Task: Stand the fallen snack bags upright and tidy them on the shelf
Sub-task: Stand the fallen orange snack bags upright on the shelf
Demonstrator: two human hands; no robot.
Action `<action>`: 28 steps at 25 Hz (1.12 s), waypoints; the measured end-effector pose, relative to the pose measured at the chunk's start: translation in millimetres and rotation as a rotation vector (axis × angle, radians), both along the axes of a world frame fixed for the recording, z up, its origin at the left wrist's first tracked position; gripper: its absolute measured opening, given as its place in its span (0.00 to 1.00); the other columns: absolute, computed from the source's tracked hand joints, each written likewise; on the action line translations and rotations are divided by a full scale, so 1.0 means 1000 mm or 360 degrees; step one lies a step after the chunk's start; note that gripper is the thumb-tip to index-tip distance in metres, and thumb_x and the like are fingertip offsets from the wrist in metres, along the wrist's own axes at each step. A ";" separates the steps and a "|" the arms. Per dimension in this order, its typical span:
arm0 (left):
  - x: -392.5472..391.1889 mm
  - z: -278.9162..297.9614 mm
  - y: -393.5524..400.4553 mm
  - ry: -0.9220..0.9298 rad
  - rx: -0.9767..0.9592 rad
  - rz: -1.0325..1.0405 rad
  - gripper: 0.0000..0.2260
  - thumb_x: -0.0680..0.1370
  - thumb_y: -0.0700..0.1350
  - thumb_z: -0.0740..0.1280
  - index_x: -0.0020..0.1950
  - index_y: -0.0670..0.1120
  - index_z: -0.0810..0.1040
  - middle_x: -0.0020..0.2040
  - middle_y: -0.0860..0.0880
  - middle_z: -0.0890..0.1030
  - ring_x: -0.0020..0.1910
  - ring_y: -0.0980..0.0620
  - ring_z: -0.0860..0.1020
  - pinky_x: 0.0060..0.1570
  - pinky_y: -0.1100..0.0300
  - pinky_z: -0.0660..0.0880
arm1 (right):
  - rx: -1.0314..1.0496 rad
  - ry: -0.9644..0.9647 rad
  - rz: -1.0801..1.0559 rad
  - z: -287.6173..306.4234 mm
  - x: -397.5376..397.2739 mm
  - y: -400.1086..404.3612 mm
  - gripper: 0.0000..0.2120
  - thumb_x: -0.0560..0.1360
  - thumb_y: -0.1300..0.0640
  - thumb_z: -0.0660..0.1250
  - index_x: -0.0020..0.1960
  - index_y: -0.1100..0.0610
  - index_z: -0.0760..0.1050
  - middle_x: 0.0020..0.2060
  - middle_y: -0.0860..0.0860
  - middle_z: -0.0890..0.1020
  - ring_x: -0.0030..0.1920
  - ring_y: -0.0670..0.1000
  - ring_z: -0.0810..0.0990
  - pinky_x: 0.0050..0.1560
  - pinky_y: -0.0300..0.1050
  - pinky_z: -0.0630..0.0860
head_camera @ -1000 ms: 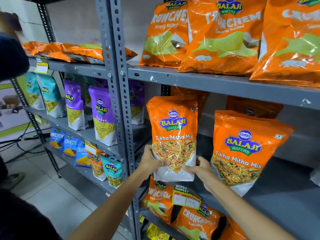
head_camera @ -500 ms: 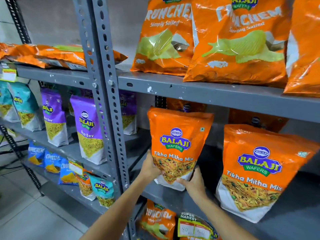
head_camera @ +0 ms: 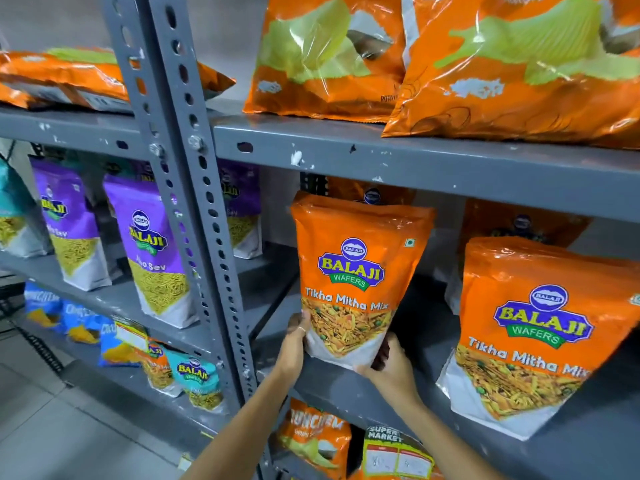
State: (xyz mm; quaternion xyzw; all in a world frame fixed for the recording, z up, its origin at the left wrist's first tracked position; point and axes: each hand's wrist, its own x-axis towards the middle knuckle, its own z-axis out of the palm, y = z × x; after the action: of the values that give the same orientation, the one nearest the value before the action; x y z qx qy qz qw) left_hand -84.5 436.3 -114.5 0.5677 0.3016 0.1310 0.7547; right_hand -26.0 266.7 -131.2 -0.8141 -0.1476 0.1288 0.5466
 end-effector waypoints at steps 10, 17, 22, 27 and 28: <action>-0.002 0.009 -0.015 0.0037 0.0221 0.0226 0.20 0.79 0.56 0.55 0.63 0.43 0.69 0.58 0.47 0.76 0.61 0.47 0.73 0.67 0.49 0.67 | 0.0092 0.0007 0.0123 0.001 -0.004 -0.003 0.37 0.64 0.61 0.75 0.69 0.54 0.63 0.63 0.50 0.75 0.63 0.50 0.73 0.62 0.48 0.74; -0.025 0.025 -0.070 -0.0080 0.1016 0.0702 0.12 0.79 0.48 0.59 0.46 0.40 0.73 0.42 0.45 0.76 0.42 0.48 0.74 0.41 0.58 0.66 | 0.0471 -0.0649 -0.0480 0.020 -0.032 -0.080 0.06 0.71 0.56 0.67 0.46 0.55 0.73 0.37 0.49 0.79 0.40 0.41 0.78 0.37 0.25 0.72; -0.012 0.029 -0.129 -0.0244 0.1124 0.0306 0.12 0.79 0.42 0.61 0.35 0.44 0.69 0.28 0.53 0.70 0.30 0.58 0.67 0.32 0.64 0.62 | 0.0367 -0.0897 -0.0761 0.019 -0.026 -0.144 0.14 0.67 0.47 0.62 0.38 0.58 0.75 0.25 0.51 0.73 0.34 0.51 0.72 0.33 0.31 0.68; 0.014 0.016 -0.170 -0.0107 0.0936 -0.0346 0.10 0.78 0.46 0.63 0.50 0.40 0.78 0.43 0.47 0.77 0.43 0.52 0.75 0.46 0.57 0.70 | 0.0210 -0.0764 -0.0876 0.011 -0.010 -0.191 0.14 0.67 0.48 0.70 0.45 0.55 0.70 0.31 0.51 0.75 0.33 0.56 0.75 0.37 0.51 0.75; 0.017 0.012 -0.176 -0.0079 0.0875 -0.0512 0.13 0.77 0.47 0.64 0.56 0.40 0.76 0.48 0.48 0.78 0.48 0.52 0.76 0.52 0.56 0.73 | 0.0183 -0.0696 -0.0830 0.007 -0.007 -0.196 0.16 0.67 0.51 0.73 0.47 0.53 0.68 0.34 0.53 0.76 0.36 0.57 0.76 0.37 0.52 0.76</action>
State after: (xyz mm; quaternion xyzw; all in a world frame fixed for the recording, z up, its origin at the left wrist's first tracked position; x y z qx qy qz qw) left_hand -67.3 260.8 -102.1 0.7875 0.1426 0.1005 0.5912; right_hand -32.5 70.7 -124.3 -0.8007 -0.0552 -0.2012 0.5616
